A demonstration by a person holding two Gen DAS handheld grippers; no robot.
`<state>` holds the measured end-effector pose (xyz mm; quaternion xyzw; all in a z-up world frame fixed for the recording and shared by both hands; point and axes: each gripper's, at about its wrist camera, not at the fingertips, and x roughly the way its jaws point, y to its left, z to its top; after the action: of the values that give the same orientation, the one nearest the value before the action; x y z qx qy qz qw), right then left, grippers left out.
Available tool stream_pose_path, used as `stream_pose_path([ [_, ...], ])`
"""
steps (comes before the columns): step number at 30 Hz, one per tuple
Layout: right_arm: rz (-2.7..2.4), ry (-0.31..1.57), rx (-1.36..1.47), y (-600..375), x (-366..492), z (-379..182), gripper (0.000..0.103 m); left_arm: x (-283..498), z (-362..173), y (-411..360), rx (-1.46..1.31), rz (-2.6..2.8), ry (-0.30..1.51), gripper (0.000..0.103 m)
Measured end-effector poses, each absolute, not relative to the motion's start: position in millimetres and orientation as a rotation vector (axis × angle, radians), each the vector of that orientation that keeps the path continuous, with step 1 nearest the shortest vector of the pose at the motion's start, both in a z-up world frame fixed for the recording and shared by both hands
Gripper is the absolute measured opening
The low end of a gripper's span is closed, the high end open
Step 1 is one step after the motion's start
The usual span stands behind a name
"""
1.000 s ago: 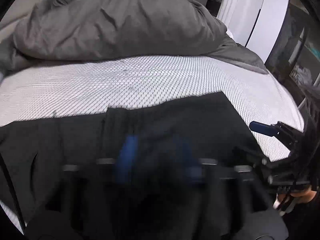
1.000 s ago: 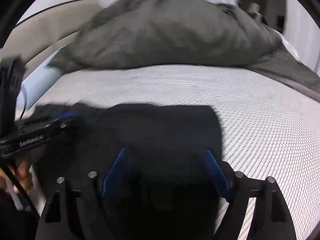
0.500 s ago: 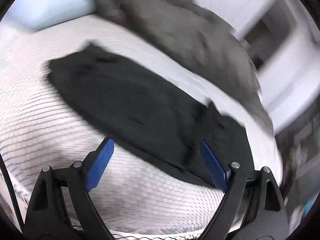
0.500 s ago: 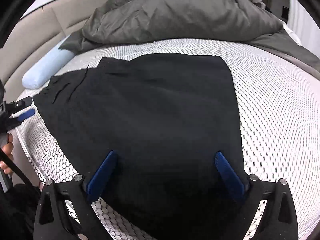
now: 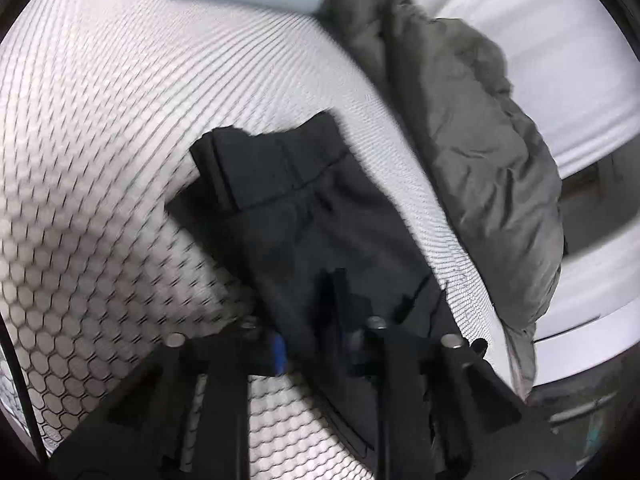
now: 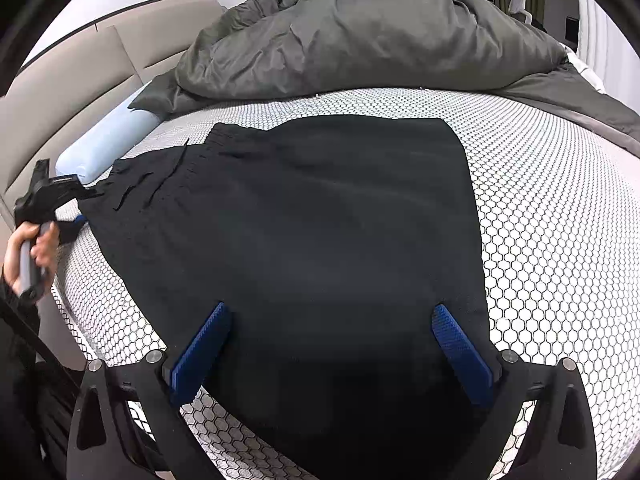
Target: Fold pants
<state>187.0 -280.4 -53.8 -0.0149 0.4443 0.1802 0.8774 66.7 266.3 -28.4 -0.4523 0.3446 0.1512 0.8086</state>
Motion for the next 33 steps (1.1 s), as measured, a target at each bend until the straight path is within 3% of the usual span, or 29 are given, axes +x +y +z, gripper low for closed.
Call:
stream_pose_path([
  [2,0.376,0.928,-0.038,-279,187,-55,0.102,71,-4,244,-0.825,0.324,0.698,0.005],
  [11,0.389,0.932,-0.032,-281,186,-55,0.102,87,125,74,-0.445,-0.002,0.534,0.005],
  [17,0.378,0.932,-0.014,-286,188,-57,0.102,120,103,-70,-0.288,-0.399,0.739,0.005],
  [20,0.360,0.939,-0.002,-292,191,-59,0.102,113,79,-85,-0.306,-0.471,0.791,0.005],
  [27,0.347,0.945,0.015,-297,195,-58,0.102,101,61,-36,-0.436,-0.470,0.822,0.023],
  [29,0.348,0.943,0.024,-297,195,-57,0.102,89,67,-15,-0.443,-0.427,0.781,0.046],
  [33,0.325,0.915,0.077,-306,195,-50,0.102,116,60,26,-0.475,-0.297,0.749,0.054],
])
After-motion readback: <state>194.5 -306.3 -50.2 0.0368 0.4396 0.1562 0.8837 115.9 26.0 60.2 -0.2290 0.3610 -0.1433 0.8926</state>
